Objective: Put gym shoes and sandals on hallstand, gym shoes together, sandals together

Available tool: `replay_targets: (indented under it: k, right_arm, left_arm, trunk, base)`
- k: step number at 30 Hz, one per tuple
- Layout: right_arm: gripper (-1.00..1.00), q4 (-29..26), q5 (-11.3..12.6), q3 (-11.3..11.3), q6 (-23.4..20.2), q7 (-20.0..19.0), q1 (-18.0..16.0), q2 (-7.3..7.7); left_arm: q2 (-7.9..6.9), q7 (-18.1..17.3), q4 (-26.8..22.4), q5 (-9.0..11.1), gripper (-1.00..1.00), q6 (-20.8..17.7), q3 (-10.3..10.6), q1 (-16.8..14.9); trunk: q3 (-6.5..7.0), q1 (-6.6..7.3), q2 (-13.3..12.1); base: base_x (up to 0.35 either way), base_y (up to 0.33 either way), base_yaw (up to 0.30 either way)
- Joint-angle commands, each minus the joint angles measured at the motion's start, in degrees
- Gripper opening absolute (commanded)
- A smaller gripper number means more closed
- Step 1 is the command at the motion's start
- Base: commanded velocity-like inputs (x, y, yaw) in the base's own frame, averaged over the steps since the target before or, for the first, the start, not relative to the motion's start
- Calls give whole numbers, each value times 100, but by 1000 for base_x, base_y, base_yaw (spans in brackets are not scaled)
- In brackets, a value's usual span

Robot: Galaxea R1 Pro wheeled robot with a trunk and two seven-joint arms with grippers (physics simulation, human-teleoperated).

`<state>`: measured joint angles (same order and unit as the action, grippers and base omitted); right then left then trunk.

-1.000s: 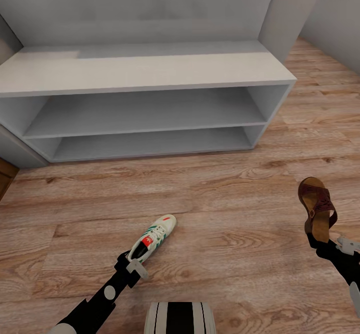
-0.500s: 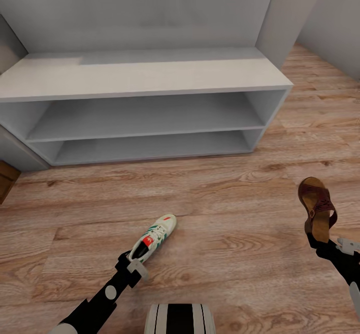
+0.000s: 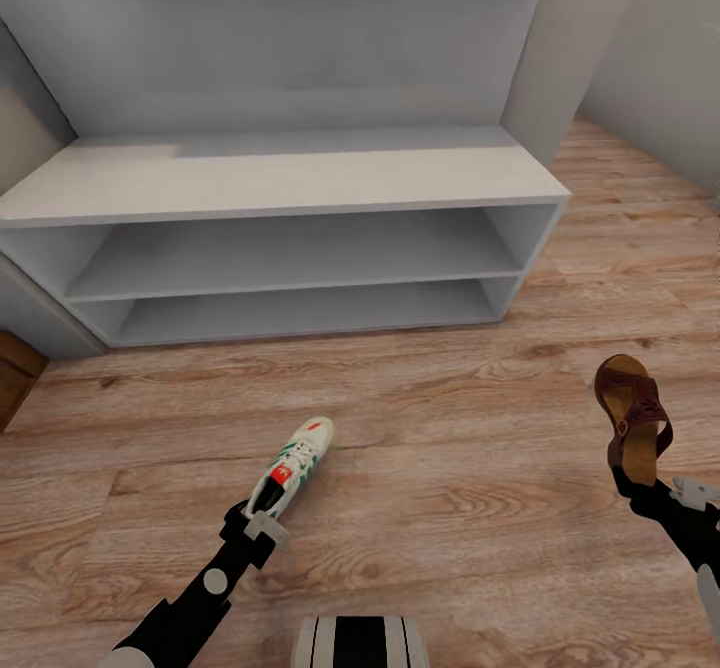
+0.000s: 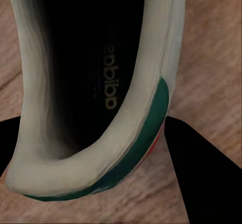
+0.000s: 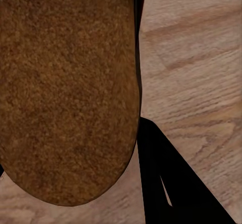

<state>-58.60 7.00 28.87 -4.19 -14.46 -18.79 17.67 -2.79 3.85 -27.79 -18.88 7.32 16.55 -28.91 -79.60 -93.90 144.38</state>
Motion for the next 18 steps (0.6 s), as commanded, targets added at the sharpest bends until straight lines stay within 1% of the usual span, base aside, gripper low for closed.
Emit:
replay_targets:
  k: [1, 2, 3, 4, 5, 6, 7, 8, 9, 11, 12, 14, 15, 16, 17, 18]
  right_arm:
    - [-100, -9, 80, 11, -48, -37, -2, -12]
    - [-100, -9, 81, 12, -48, -38, -2, -13]
    - [-100, -10, 81, 12, -48, -38, -2, -18]
    - [-100, -10, 81, 12, -48, -39, -2, -20]
    - [-100, -11, 82, 13, -48, -39, -2, -24]
    - [-100, 5, 75, 13, -47, -34, -2, -31]
    - [-100, 360, -35, 10, -28, -24, 5, -94]
    - [-100, 580, -109, 12, -13, -23, 8, -104]
    - [-100, 1087, -170, 13, 125, -22, 93, -108]
    - [-100, 1470, -189, 13, 519, -22, 166, -107]
    - [-100, 1553, -193, 13, 646, -22, 184, -108]
    - [-100, 1928, -202, 13, 1195, -22, 272, -112]
    - [-100, 2027, -203, 13, 1330, -22, 300, -113]
    - [-100, 2217, -205, 13, 1592, -22, 348, -113]
    - [-100, 2307, -205, 13, 1714, -22, 368, -112]
    - [-100, 2481, -206, 13, 1942, -22, 403, -110]
  left_arm:
    - [-8, 40, 21, 138, -100, 14, -41, 15]
    - [-9, 41, 28, 189, -100, 16, -51, 17]
    - [-11, 43, 38, 297, -100, 22, -67, 20]
    - [-15, 45, 43, 355, -100, 26, -74, 21]
    - [-27, 49, 55, 494, -100, 33, -97, 23]
    - [-49, 52, 77, 832, -100, 81, -211, 30]
    - [-67, 70, 103, 1562, -100, 380, -573, 98]
    - [-49, 154, 94, 1666, -100, 419, -656, 150]
    - [-34, 491, 100, 1760, -100, 453, -742, 236]
    - [-21, 756, 88, 1784, -100, 484, -762, 356]
    - [-19, 806, 74, 1787, -100, 502, -765, 385]
    - [-16, 958, 37, 1800, -100, 600, -776, 476]
    - [-15, 981, 39, 1803, -100, 618, -778, 490]
    - [-12, 1015, 49, 1809, -100, 648, -777, 510]
    - [-10, 1027, 56, 1810, -100, 658, -779, 517]
    - [-7, 1044, 66, 1813, -100, 673, -781, 528]
  trunk:
    - [19, 3, 0]
    - [41, 6, -2]
    - [64, 8, -3]
    - [86, 11, -4]
    - [108, 14, -6]
    - [130, 16, -7]
    - [152, 19, -8]
    - [178, 21, -10]
    - [207, 24, -11]
    - [267, 29, -14]
    - [297, 32, -15]
    - [358, 37, -18]
    - [389, 39, -19]
    - [420, 42, -20]
    - [451, 44, -22]
    - [481, 47, -23]
  base:
    - [0, 0, 0]
    - [0, 0, 0]
    - [0, 0, 0]
    - [0, 0, 0]
    - [0, 0, 0]
    - [0, 0, 0]
    - [0, 0, 0]
    - [0, 0, 0]
    - [0, 0, -45]
    - [0, 0, -63]
    - [0, 0, -67]
    - [0, 0, -73]
    - [0, 0, -75]
    - [0, 0, -76]
    - [0, 0, -78]
    - [0, 0, -82]
